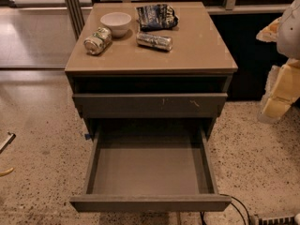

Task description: Place redbull can into middle drawer

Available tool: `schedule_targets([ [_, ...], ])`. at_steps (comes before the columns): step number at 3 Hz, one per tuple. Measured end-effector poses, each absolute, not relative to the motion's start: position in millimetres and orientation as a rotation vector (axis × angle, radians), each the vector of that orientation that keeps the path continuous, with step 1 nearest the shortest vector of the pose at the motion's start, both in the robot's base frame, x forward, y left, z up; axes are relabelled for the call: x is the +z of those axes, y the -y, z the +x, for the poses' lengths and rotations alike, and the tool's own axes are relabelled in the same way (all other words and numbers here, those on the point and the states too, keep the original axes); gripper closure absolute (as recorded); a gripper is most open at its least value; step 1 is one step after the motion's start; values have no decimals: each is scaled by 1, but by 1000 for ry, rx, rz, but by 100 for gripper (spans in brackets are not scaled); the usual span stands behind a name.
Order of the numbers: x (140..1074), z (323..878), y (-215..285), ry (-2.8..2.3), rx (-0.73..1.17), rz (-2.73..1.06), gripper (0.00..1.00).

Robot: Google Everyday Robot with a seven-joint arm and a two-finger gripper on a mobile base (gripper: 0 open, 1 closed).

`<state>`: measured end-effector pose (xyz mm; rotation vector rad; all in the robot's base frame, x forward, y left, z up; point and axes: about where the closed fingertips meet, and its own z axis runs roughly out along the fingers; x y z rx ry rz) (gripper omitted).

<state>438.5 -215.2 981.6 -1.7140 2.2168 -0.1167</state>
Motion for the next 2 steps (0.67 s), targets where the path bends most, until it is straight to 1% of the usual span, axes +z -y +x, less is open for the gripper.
schedule_targets([
  [1, 982, 438, 215, -2217, -117, -1714, 0],
  [2, 983, 443, 217, -2200, -76, -1654, 0],
])
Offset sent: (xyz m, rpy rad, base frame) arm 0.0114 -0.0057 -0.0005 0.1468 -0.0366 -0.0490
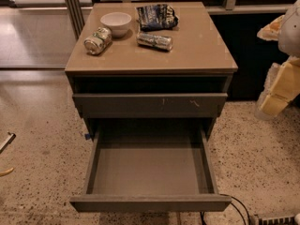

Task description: Place redbull can into middle drawer

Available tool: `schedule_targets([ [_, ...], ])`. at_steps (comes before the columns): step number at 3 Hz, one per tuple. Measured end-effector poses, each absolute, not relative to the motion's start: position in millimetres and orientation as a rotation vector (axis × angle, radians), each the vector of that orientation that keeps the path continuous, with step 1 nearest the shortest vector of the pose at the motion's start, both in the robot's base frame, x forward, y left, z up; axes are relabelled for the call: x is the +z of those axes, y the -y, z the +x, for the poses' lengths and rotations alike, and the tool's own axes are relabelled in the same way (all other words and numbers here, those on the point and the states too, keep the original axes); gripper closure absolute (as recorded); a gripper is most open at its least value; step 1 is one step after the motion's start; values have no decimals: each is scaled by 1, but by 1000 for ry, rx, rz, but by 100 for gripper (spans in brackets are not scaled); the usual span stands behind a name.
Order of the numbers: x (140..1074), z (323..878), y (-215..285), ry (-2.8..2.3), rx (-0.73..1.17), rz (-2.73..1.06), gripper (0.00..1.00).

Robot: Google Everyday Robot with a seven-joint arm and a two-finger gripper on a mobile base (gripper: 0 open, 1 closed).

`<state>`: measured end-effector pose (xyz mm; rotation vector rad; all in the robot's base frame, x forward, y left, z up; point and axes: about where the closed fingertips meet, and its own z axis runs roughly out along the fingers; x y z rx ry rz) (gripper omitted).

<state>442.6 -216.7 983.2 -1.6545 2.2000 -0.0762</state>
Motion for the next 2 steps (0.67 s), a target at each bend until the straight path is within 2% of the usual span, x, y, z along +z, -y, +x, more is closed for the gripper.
schedule_targets([
  [1, 978, 460, 208, -2159, 17, -1561, 0],
  [2, 965, 496, 177, -2096, 160, -1426, 0],
])
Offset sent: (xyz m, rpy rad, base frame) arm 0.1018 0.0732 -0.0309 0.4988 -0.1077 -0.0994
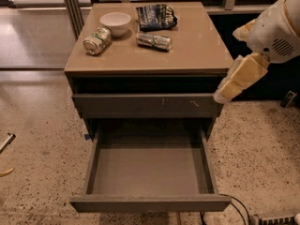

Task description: Place redbull can into middle drawer

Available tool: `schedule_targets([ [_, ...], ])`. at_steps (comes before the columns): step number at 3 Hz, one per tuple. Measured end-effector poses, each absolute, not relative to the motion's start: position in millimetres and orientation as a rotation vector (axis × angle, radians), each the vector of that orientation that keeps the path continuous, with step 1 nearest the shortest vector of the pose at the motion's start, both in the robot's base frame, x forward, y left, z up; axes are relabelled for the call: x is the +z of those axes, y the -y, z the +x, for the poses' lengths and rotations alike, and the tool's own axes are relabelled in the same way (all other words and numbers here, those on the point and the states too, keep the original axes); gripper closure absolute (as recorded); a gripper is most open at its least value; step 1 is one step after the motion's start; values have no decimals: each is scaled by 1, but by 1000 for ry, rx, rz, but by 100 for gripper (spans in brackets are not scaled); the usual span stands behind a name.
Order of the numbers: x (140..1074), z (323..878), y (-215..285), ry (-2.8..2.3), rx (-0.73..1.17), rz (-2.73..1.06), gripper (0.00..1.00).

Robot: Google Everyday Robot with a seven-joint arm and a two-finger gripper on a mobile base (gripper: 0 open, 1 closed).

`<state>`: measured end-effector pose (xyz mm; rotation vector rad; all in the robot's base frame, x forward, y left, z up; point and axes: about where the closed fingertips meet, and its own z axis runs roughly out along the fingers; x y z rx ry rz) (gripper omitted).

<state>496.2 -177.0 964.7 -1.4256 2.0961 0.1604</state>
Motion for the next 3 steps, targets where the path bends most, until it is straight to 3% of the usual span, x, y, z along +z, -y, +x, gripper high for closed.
schedule_targets([
  [2, 943, 570, 161, -2081, 205, -1100, 0],
  [3, 943, 570, 161, -2081, 205, -1100, 0],
])
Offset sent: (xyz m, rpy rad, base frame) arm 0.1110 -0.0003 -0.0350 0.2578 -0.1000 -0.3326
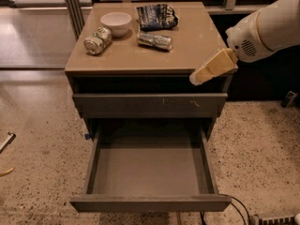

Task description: Place redbull can into middle drawer

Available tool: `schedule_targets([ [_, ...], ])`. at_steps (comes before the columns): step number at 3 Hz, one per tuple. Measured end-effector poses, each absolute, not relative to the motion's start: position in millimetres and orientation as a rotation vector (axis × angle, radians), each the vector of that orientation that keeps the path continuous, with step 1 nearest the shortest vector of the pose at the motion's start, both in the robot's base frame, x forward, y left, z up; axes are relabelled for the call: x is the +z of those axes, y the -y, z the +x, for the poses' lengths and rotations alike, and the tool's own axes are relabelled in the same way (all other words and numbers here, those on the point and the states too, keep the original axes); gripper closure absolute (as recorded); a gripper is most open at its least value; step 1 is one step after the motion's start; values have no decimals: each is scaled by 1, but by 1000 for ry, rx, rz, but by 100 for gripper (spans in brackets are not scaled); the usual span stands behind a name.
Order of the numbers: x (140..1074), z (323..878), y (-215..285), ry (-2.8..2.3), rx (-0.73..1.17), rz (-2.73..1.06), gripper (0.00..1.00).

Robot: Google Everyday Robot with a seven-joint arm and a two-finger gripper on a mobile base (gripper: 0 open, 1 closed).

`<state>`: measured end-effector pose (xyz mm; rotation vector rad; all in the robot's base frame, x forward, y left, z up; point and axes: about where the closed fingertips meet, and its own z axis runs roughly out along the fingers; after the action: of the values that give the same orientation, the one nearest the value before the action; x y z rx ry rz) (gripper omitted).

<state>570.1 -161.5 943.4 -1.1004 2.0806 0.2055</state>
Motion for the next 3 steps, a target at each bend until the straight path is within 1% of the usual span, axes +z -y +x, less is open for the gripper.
schedule_targets([
  [1, 939, 581, 159, -2053, 231, -1064, 0],
  [3, 935, 639, 145, -1961, 263, -960, 0],
])
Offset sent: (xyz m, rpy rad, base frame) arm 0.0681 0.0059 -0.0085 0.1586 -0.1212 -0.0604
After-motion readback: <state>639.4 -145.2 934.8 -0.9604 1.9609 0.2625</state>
